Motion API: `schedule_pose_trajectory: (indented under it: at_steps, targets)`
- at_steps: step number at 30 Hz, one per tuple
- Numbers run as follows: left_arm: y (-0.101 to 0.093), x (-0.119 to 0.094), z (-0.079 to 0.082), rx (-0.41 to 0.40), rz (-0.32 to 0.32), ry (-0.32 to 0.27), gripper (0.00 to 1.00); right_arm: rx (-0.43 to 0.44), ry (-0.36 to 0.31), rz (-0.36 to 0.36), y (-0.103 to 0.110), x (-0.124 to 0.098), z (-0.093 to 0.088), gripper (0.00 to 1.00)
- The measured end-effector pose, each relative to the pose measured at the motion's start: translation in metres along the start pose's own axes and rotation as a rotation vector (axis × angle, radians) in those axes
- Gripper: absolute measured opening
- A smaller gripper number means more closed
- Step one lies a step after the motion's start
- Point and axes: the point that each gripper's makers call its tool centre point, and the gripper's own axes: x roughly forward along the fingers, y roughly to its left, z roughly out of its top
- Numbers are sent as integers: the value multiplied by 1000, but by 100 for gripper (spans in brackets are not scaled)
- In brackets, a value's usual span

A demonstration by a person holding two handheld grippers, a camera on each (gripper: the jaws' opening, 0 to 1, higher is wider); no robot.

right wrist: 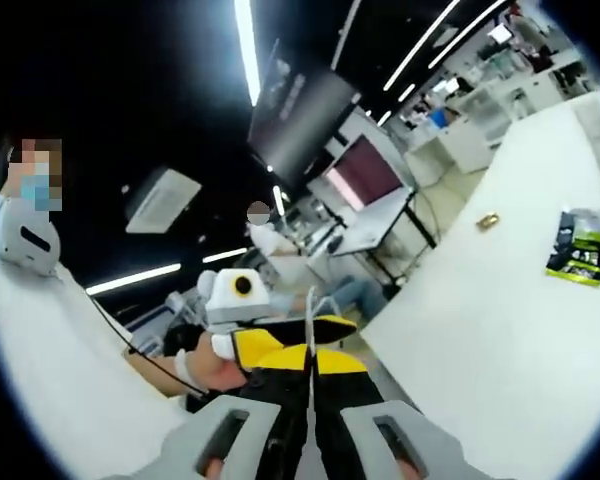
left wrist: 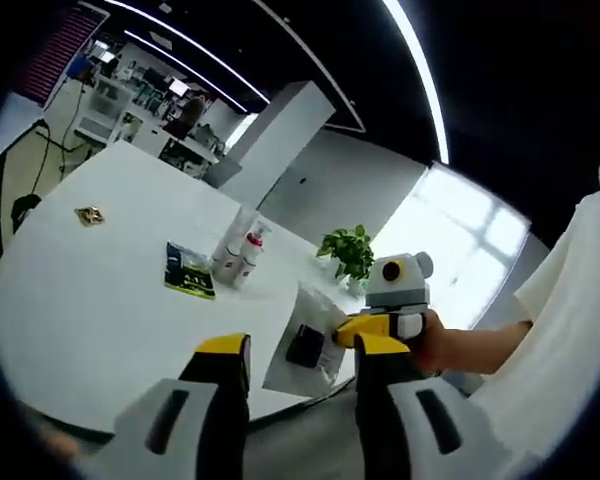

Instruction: Arrange the skincare products in the storage area until every visible bottle or jar stands upright without overlapping.

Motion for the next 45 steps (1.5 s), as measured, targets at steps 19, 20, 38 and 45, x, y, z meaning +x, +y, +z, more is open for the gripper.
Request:
schedule_pose_trajectory:
  at_steps: [19, 20, 38, 45]
  targets:
    - [-12, -7, 6, -98, -118, -24, 3, 108, -48, 66, 4, 0, 6, 0]
    - [-13, -7, 6, -99, -124, -24, 2, 113, -51, 65, 3, 0, 7, 0]
    - [-1, -17, 25, -179, -96, -138, 0, 133, -100, 76, 0, 11, 15, 4]
    - [7, -29, 41, -284, -106, -238, 0, 118, -79, 70, -4, 11, 8, 9]
